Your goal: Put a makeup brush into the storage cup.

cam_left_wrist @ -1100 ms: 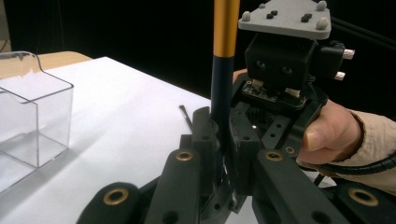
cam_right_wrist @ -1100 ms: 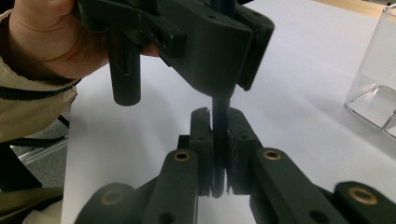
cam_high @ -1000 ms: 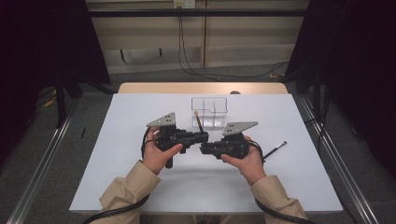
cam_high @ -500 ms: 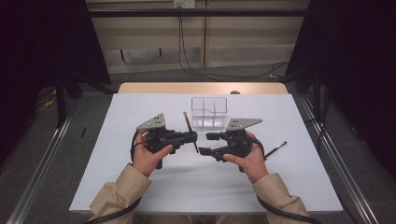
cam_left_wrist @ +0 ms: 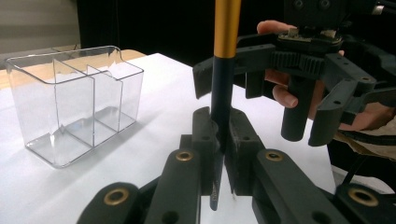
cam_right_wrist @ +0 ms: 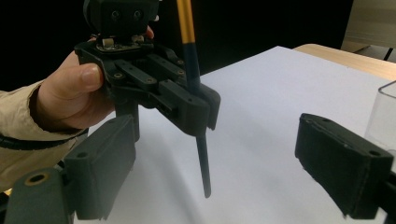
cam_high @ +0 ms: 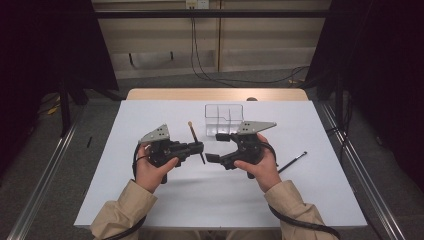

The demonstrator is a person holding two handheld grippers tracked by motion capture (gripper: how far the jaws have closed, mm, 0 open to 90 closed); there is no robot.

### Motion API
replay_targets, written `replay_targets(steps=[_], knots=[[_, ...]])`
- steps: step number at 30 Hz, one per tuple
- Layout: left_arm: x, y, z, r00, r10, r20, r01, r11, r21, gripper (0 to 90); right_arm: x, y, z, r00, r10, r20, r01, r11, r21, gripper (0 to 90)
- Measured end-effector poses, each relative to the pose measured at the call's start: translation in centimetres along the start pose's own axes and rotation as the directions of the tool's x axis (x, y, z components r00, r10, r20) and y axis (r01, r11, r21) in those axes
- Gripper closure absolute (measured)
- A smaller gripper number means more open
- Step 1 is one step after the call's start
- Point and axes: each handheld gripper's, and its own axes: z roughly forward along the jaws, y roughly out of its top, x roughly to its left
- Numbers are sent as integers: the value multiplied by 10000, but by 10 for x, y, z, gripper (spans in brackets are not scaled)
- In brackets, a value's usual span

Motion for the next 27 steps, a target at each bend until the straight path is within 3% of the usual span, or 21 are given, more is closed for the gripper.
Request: replay_targets(steps=[14, 23, 27], knots=[[-1, -4, 3, 10000, 10, 20, -11, 10000, 95, 835, 3, 12, 4, 9999, -142, -21, 141, 9997, -208, 86], [-3, -4, 11, 9999, 90, 145, -94, 9995, 295, 835, 2, 16, 4, 9997, -97, 208, 104, 9995, -302, 48], [-5, -3, 12, 9997, 106, 204, -112, 9995, 299, 835, 4, 18, 4, 9987, -289, 428, 308, 9986, -426, 119]])
